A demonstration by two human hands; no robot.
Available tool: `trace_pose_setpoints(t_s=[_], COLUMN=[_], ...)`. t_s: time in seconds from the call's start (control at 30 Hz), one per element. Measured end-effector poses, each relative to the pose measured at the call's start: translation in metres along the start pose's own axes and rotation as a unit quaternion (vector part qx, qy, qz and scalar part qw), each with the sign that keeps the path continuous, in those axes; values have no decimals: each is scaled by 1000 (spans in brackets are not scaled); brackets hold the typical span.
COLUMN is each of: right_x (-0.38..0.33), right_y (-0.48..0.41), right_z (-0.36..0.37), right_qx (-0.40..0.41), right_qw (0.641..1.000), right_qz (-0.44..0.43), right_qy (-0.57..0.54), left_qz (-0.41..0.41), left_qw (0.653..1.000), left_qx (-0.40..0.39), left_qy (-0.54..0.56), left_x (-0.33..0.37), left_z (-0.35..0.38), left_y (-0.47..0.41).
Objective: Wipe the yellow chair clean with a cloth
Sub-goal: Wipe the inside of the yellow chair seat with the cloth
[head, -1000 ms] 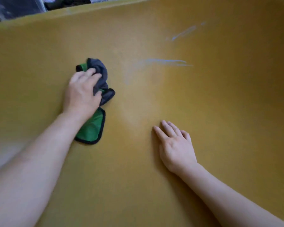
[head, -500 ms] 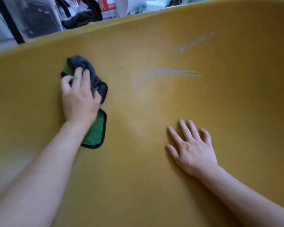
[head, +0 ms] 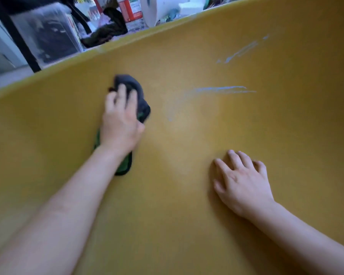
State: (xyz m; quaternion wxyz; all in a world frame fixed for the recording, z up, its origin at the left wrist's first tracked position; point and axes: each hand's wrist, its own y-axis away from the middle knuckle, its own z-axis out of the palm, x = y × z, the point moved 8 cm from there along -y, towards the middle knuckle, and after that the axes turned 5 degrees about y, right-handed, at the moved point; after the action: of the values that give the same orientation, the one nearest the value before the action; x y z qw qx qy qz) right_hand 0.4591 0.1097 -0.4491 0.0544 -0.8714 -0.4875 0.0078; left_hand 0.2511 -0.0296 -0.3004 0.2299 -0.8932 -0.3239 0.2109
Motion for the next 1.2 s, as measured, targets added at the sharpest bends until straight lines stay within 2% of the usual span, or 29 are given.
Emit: trace_pose_setpoints(t_s=[0.07, 0.1, 0.13, 0.2, 0.27, 0.33, 0.37, 0.43, 0.5, 0.53, 0.57, 0.6, 0.63, 0.7, 0.73, 0.8, 0.83, 0.9, 0.97, 1.03, 1.07, 1.1, 1.13, 1.17, 1.2], right_x=[2, 4, 4, 4, 2, 1, 0, 0, 0, 0, 0, 0, 0, 1, 0, 5, 16, 45, 61, 57, 53, 51, 51, 52, 53], right_y=[-3, -3, -2, -1, -2, -4, -4, -4, -3, -2, -2, -3, -3, -3, -6, -19, -28, -45, -49, -45, -42, -40, -39, -39, -39], right_z=[-5, -5, -3, 1, 3, 3, 4, 4, 6, 5, 5, 6, 7, 6, 4, -5, -12, -21, -18, -12, -9, -8, -7, -8, -10], right_qx=[17, 30, 39, 48, 48, 46, 42, 40, 40, 42, 44, 44, 47, 60, 66, 80, 88, 101, 112, 126, 133, 139, 140, 146, 159], right_qw=[1000, 999, 999, 999, 998, 998, 998, 998, 998, 998, 998, 997, 997, 997, 996, 996, 995, 992, 989, 988, 988, 988, 988, 987, 985], right_qz=[6, 6, 4, -5, -7, -12, -14, -17, -19, -19, -22, -26, -26, -20, -21, -19, -1, 55, 88, 84, 78, 73, 69, 65, 60], right_qy=[-17, -22, -24, -21, -31, -37, -40, -46, -47, -49, -51, -50, -49, -54, -56, -45, -39, -43, -34, -8, -6, -11, -16, -21, -31], left_qz=[153, 205, 238, 178, 65, -8, -6, 90, 225, 272, 303, 312, 276, 126, 64, 19, 34, 115, 179, 214, 199, 148, 62, -16, -46], left_qw=[979, 962, 956, 977, 993, 997, 999, 993, 948, 932, 928, 937, 954, 988, 995, 999, 999, 989, 965, 959, 968, 984, 997, 999, 996], left_qx=[-127, -178, -169, -99, 17, 44, 20, -78, -221, -238, -216, -158, -101, 25, 46, 32, 4, -80, -171, -181, -153, -101, -48, -33, -62], left_qy=[35, 19, 2, -66, -92, -57, -26, 22, 43, 40, 26, -22, -64, -86, -66, -39, -17, 48, 91, 46, 9, -12, -24, -3, 34], left_x=[79, 95, 91, 44, -16, -35, -20, 47, 111, 120, 112, 95, 67, 5, -11, 3, 26, 84, 120, 110, 95, 74, 48, 37, 48], left_z=[42, 48, 42, 12, -30, -39, -27, 17, 53, 52, 41, 28, 10, -34, -42, -26, -8, 34, 54, 48, 40, 30, 17, 11, 15], left_y=[55, 70, 63, 14, -40, -58, -52, -15, 41, 45, 31, 5, -27, -85, -94, -79, -61, -5, 44, 36, 16, -10, -31, -38, -33])
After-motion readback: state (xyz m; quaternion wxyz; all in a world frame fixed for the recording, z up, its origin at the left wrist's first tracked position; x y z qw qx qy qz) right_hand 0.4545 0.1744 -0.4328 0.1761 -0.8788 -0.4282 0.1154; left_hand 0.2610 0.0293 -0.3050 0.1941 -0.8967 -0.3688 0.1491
